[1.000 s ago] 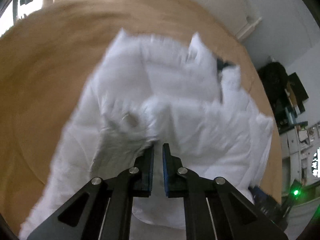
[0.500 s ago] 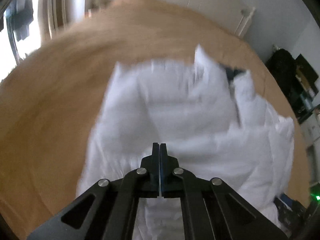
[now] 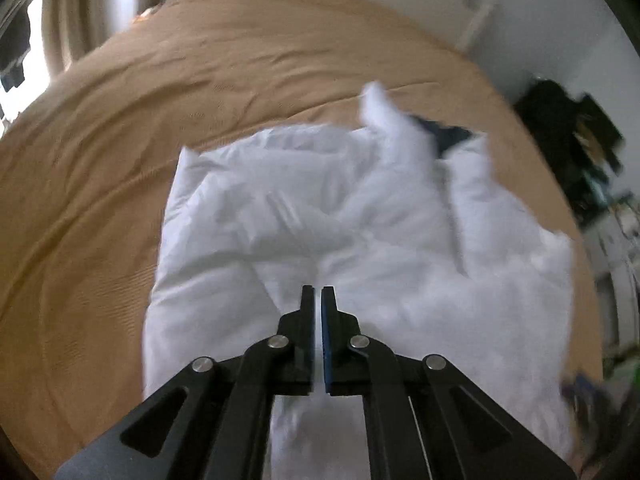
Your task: Fold large clothes
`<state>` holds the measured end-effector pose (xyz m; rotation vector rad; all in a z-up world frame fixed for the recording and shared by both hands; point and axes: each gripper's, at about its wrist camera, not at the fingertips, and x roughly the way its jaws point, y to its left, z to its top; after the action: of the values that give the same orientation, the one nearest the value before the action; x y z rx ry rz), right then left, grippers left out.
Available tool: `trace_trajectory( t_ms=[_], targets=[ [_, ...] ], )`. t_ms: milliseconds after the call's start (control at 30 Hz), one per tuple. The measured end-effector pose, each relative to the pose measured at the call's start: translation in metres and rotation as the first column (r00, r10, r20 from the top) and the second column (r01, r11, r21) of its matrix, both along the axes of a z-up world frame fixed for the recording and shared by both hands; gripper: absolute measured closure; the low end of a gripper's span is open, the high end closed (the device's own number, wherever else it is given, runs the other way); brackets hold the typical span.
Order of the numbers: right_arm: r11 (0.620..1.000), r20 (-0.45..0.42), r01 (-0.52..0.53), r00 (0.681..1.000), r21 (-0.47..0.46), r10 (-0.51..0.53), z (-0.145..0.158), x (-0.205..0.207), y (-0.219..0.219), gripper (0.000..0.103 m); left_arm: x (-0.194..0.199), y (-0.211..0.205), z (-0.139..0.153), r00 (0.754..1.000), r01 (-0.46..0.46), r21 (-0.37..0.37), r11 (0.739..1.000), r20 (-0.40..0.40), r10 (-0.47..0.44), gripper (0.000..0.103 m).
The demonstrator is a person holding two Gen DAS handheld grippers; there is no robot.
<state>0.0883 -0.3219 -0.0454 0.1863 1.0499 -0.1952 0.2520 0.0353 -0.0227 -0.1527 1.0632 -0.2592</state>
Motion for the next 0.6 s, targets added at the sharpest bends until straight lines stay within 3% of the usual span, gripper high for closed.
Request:
trace_trajectory(
  t_ms=[33,67,133,233,400,500,600],
  targets=[
    [1.0,-0.015,-0.009,1.0,-0.015,0.009,0.0,0.003,-0.002,0.019,-0.018,0.0,0.005,0.999,0.044,0.045,0.998,0.009,-0.044,0.078],
    [0.998,-0.052,-0.025,0.998,-0.052,0.023,-0.002,0.005,-0.004,0.019,-0.03,-0.001,0.005,0.997,0.069,0.087,0.994,0.016,-0.071,0.055],
    [0.989,-0.126,-0.066,0.991,-0.13,0.049,-0.012,0.004,-0.004,0.019,-0.061,0.006,-0.001,0.994,0.104,0.171,0.98,0.026,-0.11,0.04],
    [0.981,-0.189,-0.12,0.978,-0.15,0.09,-0.024,-0.019,-0.007,0.019,-0.1,0.02,-0.016,0.99,0.141,0.238,0.961,-0.012,-0.142,0.04],
    [0.993,-0.186,-0.115,0.975,0.031,0.119,-0.017,-0.07,-0.026,0.019,-0.148,0.045,-0.018,0.99,0.143,0.125,0.982,-0.019,-0.142,0.036],
    [0.989,-0.21,-0.145,0.966,0.029,0.148,-0.019,-0.098,-0.027,0.019,-0.173,0.054,-0.005,0.988,0.155,0.103,0.983,0.005,-0.156,0.034],
    [0.985,-0.239,-0.175,0.956,-0.001,0.169,-0.026,-0.127,-0.026,0.019,-0.187,0.066,-0.006,0.991,0.13,0.131,0.983,0.005,-0.132,0.028]
  ],
)
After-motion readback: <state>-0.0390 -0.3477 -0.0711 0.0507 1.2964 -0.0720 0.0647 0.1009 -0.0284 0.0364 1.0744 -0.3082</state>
